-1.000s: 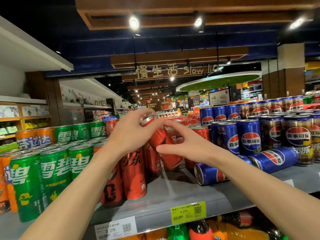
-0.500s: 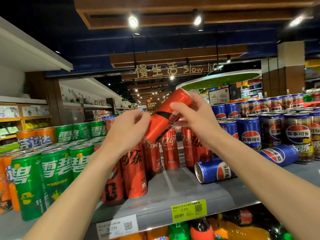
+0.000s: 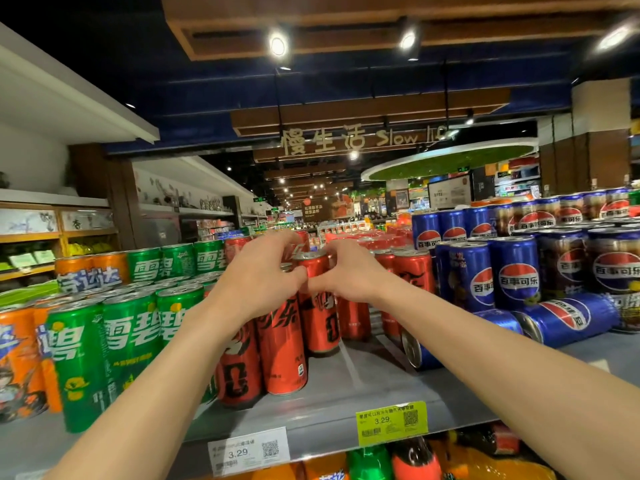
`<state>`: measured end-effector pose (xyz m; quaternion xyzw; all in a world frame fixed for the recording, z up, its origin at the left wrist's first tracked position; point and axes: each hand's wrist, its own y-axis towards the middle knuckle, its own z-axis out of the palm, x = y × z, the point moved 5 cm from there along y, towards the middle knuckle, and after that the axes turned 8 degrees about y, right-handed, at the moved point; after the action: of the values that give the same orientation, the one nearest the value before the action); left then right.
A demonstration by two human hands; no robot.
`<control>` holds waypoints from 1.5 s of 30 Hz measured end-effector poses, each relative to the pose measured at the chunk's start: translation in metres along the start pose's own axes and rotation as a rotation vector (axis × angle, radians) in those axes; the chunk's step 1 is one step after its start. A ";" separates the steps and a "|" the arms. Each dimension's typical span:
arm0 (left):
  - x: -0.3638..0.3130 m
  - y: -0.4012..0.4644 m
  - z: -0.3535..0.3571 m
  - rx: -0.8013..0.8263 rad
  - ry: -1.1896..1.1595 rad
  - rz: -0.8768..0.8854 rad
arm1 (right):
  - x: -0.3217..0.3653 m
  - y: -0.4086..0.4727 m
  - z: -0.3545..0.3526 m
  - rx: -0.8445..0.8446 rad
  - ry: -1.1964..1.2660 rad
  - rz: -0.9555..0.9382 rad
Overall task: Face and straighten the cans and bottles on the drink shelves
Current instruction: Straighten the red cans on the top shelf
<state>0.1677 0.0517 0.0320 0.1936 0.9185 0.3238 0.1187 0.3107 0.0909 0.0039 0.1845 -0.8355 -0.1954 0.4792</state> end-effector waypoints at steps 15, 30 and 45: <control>-0.015 0.018 0.014 0.031 0.032 0.059 | 0.003 0.007 -0.031 -0.037 -0.318 -0.060; -0.009 0.018 0.021 0.056 0.050 0.061 | -0.010 -0.002 -0.031 0.092 -0.221 0.187; 0.001 0.001 0.006 -0.084 -0.022 0.027 | 0.022 -0.032 -0.017 0.174 -0.076 0.162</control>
<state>0.1695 0.0558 0.0284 0.2046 0.8999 0.3615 0.1324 0.3193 0.0500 0.0118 0.1497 -0.8790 -0.0897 0.4438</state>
